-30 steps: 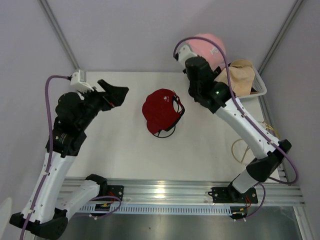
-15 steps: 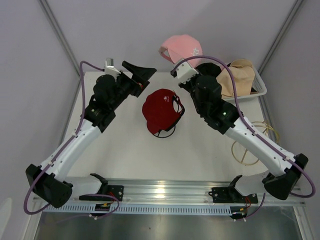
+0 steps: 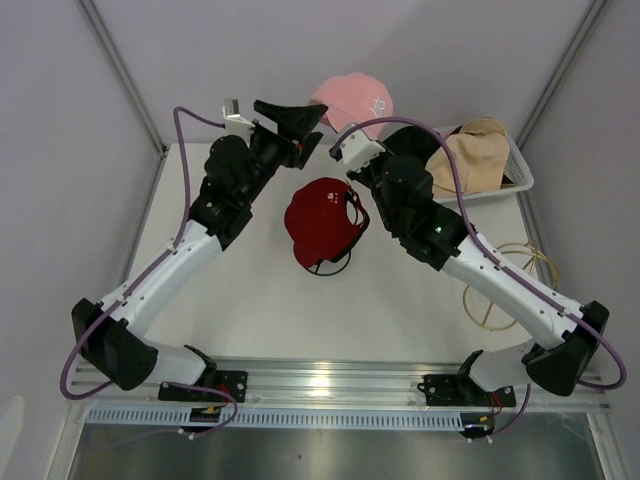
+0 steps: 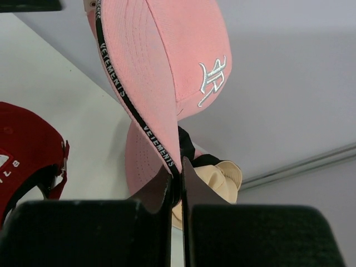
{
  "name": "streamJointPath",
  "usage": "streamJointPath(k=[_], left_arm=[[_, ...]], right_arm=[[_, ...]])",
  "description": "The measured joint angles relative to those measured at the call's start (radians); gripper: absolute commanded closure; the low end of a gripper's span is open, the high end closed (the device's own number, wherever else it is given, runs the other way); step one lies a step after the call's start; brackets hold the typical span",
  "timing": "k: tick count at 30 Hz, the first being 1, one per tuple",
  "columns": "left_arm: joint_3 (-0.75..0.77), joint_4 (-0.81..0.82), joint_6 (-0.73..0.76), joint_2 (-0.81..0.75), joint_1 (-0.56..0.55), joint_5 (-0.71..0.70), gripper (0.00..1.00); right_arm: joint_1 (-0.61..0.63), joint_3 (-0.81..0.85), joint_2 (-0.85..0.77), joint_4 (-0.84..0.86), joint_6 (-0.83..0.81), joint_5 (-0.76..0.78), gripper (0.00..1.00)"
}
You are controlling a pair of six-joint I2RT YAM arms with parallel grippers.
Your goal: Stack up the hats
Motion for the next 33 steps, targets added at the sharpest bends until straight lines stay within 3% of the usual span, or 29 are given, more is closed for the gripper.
streamJointPath(k=[14, 17, 18, 19, 21, 22, 23, 25, 27, 28, 33], left_arm=[[0.19, -0.011, -0.002, 0.216, -0.039, 0.016, 0.33], [0.19, -0.02, 0.001, 0.222, -0.042, 0.017, 0.71], [0.192, -0.028, 0.009, 0.225, -0.042, 0.016, 0.94], [0.196, -0.03, 0.007, 0.231, -0.043, 0.015, 0.99], [0.215, -0.035, 0.0, 0.242, -0.044, 0.021, 0.99], [0.222, -0.037, 0.001, 0.246, -0.045, 0.024, 0.99], [0.229, -0.04, 0.002, 0.248, -0.045, 0.031, 0.99], [0.239, -0.026, 0.014, 0.257, -0.044, 0.052, 0.99], [0.248, -0.016, 0.023, 0.267, -0.035, 0.092, 0.99], [0.248, -0.011, 0.034, 0.27, -0.028, 0.128, 0.99], [0.235, 0.012, 0.085, 0.267, 0.042, 0.355, 0.99]], right_arm=[[0.04, 0.003, 0.048, 0.013, -0.029, 0.064, 1.0], [0.044, 0.005, 0.048, 0.013, -0.027, 0.063, 1.0], [0.045, 0.008, 0.047, 0.014, -0.026, 0.064, 1.0], [0.045, 0.013, 0.047, 0.016, -0.026, 0.066, 1.0], [0.044, 0.016, 0.047, 0.013, -0.029, 0.073, 0.89], [0.044, 0.016, 0.047, 0.014, -0.028, 0.076, 0.66], [0.044, 0.016, 0.045, 0.016, -0.019, 0.075, 0.52], [0.045, 0.016, 0.034, 0.013, 0.003, 0.06, 0.28], [0.045, 0.016, 0.01, -0.006, 0.041, 0.03, 0.17], [0.044, 0.016, -0.009, -0.024, 0.068, 0.011, 0.04], [-0.012, 0.052, -0.166, -0.153, 0.238, -0.183, 0.0]])
